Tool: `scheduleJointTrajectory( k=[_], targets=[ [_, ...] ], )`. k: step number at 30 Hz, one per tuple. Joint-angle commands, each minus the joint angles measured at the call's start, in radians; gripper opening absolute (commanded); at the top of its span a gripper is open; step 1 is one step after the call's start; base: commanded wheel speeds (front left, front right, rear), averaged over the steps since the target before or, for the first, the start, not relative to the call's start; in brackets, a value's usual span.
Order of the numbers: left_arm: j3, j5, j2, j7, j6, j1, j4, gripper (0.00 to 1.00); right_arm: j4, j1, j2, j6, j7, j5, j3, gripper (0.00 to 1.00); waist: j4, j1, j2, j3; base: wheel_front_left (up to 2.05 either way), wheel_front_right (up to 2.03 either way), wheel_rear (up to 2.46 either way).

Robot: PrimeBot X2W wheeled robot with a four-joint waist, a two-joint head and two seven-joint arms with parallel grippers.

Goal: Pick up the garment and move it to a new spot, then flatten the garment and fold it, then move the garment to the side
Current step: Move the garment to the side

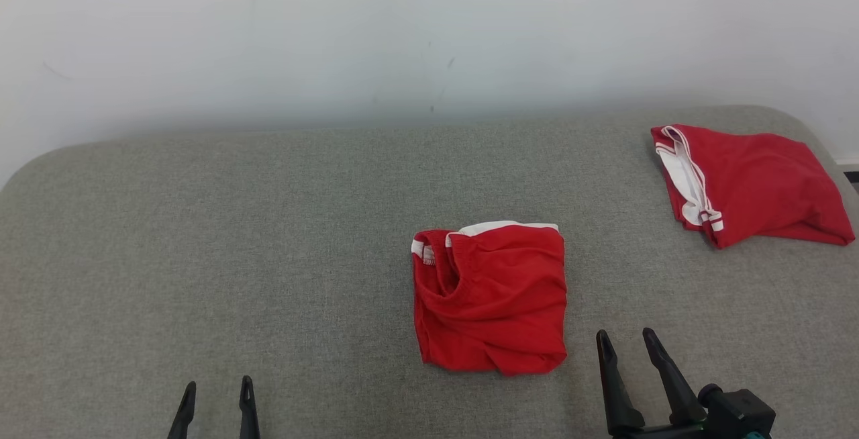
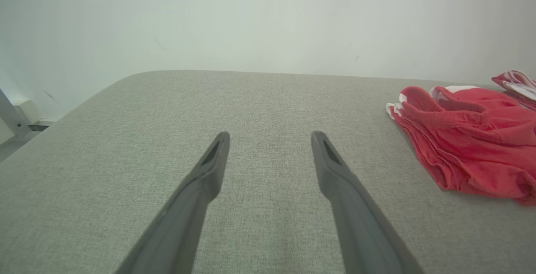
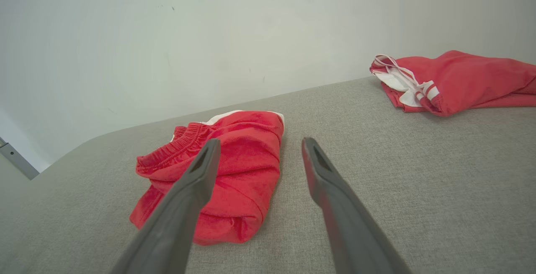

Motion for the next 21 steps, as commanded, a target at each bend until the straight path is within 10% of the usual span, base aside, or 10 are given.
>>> scheduleJointTrajectory(
  k=[1,21],
  targets=[
    [0.0,-0.011,-0.002,-0.003,0.004,0.015,-0.004,1.0,0.003,-0.011,0.004,-0.002,-0.004,-0.012,0.005,1.0,0.0,0.0,0.0,0.001,0.0,0.0,0.0],
    [-0.031,-0.015,-0.002,-0.003,-0.007,-0.05,0.009,1.0,0.391,-0.411,-0.061,-0.002,-0.002,-0.048,0.065,1.0,0.064,0.0,0.0,0.102,0.0,0.0,0.0]
  ],
)
